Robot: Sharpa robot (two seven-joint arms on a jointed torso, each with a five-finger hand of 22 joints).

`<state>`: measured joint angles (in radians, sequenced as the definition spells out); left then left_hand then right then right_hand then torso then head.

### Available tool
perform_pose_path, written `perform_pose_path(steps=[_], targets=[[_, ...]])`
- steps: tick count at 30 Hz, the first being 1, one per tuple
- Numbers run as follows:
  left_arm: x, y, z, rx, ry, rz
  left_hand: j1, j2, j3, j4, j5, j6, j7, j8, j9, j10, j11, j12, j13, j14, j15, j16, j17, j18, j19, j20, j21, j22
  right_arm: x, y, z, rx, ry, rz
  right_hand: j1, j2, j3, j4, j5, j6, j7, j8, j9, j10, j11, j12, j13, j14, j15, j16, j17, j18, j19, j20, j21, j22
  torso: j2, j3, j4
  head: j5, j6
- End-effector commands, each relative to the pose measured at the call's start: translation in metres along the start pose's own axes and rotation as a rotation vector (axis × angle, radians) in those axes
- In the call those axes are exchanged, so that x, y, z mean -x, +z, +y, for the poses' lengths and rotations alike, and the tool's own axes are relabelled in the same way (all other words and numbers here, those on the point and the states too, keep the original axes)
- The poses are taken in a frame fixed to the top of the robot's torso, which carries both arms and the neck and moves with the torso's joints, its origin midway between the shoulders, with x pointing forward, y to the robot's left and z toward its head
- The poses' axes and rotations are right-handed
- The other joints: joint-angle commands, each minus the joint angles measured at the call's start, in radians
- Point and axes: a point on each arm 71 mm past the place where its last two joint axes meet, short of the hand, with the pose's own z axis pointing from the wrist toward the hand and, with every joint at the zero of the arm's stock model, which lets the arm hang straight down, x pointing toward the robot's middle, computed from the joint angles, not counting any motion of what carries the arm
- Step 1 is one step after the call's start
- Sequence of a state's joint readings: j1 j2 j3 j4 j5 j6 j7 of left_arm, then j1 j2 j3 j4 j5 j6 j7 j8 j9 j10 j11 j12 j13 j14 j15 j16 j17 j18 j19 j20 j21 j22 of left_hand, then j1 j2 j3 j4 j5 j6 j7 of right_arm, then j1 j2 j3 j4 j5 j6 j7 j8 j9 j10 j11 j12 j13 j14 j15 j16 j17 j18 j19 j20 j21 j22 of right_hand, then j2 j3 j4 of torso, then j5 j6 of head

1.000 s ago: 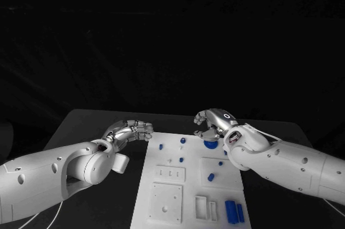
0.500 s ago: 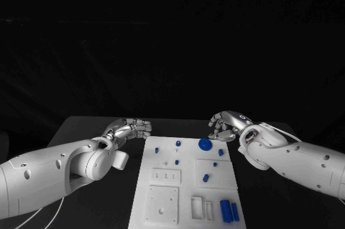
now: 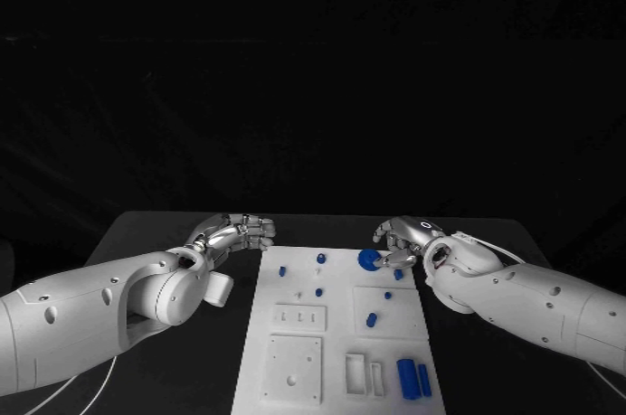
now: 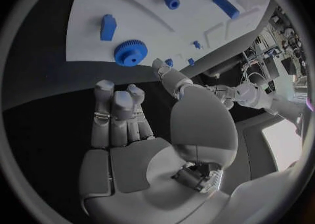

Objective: Assemble the parts on the task board

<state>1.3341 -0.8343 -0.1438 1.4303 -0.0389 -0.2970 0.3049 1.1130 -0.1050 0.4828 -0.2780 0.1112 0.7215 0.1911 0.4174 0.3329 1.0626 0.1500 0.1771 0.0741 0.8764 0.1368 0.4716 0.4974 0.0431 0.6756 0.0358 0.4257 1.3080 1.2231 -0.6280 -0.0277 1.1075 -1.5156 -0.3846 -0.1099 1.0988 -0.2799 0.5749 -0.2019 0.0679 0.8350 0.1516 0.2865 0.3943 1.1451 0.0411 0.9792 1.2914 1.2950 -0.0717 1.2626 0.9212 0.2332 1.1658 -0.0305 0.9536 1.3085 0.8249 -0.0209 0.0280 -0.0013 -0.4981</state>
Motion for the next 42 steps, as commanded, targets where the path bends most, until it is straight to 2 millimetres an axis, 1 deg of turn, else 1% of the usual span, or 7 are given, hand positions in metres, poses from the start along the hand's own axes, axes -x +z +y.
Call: perform_pose_path(steps=[1,3,8,15,21,35,42], targets=[[-0.004,0.0,-0.001,-0.015,-0.004,0.028,-0.007,-0.001,0.001,-0.003,-0.003,-0.001,0.008,-0.005,0.0,-0.002,0.001,-0.003,0.0,-0.007,0.001,-0.004,-0.001,0.012,-0.005,0.001,-0.005,0.008,-0.009,0.003,0.0,0.002,-0.055,0.043,-0.01,-0.001,-0.005,-0.002,0.005,-0.003,0.007,-0.006,-0.002,-0.004,0.003,0.037,0.02,-0.004,0.005,0.012,0.019,0.029,0.006,-0.013,0.017,0.024,0.003,0.0018,0.0059,-0.004,-0.002],[-0.005,0.0,-0.001,-0.015,-0.004,0.03,-0.007,-0.001,0.001,-0.003,-0.003,-0.001,0.008,-0.005,0.0,-0.002,0.001,-0.003,-0.001,-0.007,0.001,-0.004,-0.001,0.012,-0.005,0.001,-0.005,0.008,-0.013,0.004,0.0,-0.002,-0.057,0.043,-0.01,0.003,-0.004,-0.004,0.006,-0.003,0.005,-0.006,-0.002,0.015,0.001,0.073,0.036,-0.003,0.004,0.017,0.027,0.029,0.007,-0.016,0.025,0.024,0.005,0.0024,0.0079,-0.006,-0.003],[-0.006,0.0,-0.001,-0.014,-0.004,0.032,-0.007,-0.001,0.001,-0.003,-0.004,-0.002,0.008,-0.005,0.0,-0.002,0.001,-0.004,-0.001,-0.007,0.001,-0.004,-0.001,0.012,-0.005,0.001,-0.006,0.008,-0.018,0.007,0.001,-0.005,-0.058,0.051,-0.007,0.012,0.0,-0.007,0.007,-0.008,0.002,-0.008,-0.002,0.035,-0.001,0.111,0.052,-0.003,0.001,0.022,0.036,0.029,0.009,-0.019,0.034,0.023,0.007,0.0035,0.0088,-0.006,-0.003],[-0.006,-0.001,-0.001,-0.013,-0.001,0.036,-0.007,-0.001,0.001,-0.003,-0.004,-0.002,0.008,-0.005,0.0,-0.003,0.001,-0.004,-0.001,-0.008,0.001,-0.004,-0.001,0.012,-0.005,0.001,-0.006,0.009,-0.02,0.01,0.0,-0.012,-0.06,0.04,-0.007,0.022,0.009,-0.006,0.005,-0.007,0.0,-0.008,-0.002,0.046,-0.004,0.133,0.059,-0.002,-0.001,0.025,0.043,0.029,0.008,-0.021,0.042,0.023,0.006,0.0027,0.0083,0.0,-0.007],[-0.006,-0.001,-0.001,-0.012,-0.001,0.036,-0.008,-0.001,0.001,-0.003,-0.004,-0.002,0.008,-0.006,0.0,-0.003,0.001,-0.004,-0.001,-0.008,0.001,-0.004,-0.001,0.012,-0.005,0.001,-0.006,0.009,-0.02,0.01,-0.003,-0.021,-0.062,0.041,-0.006,0.026,0.019,-0.002,0.002,-0.006,-0.001,-0.007,-0.001,0.05,-0.004,0.142,0.062,-0.002,-0.001,0.025,0.047,0.029,0.008,-0.022,0.046,0.023,0.005,0.0026,0.0085,0.001,-0.01],[-0.006,-0.001,-0.001,-0.011,0.002,0.036,-0.008,0.0,0.001,-0.003,-0.004,-0.002,0.008,-0.006,0.001,-0.003,0.001,-0.004,-0.001,-0.008,0.001,-0.005,-0.001,0.012,-0.005,0.001,-0.006,0.009,-0.019,0.01,-0.01,-0.039,-0.048,0.049,-0.009,0.041,0.073,0.025,-0.009,0.006,-0.004,0.0,0.002,0.063,-0.007,0.172,0.066,-0.001,-0.004,0.024,0.06,0.029,0.004,-0.023,0.058,0.021,0.004,0.0028,0.0054,0.004,-0.018],[-0.007,-0.001,-0.001,-0.011,0.003,0.038,-0.008,0.0,0.001,-0.003,-0.004,-0.002,0.008,-0.006,0.001,-0.003,0.001,-0.004,-0.001,-0.008,0.001,-0.005,-0.001,0.012,-0.005,0.002,-0.006,0.009,-0.021,0.011,-0.007,-0.036,-0.044,0.062,-0.023,0.048,0.093,0.047,-0.011,0.013,-0.006,0.005,0.004,0.063,-0.01,0.178,0.065,0.001,-0.006,0.022,0.065,0.029,0.003,-0.023,0.064,0.021,0.004,0.0027,0.0069,0.005,-0.019]])
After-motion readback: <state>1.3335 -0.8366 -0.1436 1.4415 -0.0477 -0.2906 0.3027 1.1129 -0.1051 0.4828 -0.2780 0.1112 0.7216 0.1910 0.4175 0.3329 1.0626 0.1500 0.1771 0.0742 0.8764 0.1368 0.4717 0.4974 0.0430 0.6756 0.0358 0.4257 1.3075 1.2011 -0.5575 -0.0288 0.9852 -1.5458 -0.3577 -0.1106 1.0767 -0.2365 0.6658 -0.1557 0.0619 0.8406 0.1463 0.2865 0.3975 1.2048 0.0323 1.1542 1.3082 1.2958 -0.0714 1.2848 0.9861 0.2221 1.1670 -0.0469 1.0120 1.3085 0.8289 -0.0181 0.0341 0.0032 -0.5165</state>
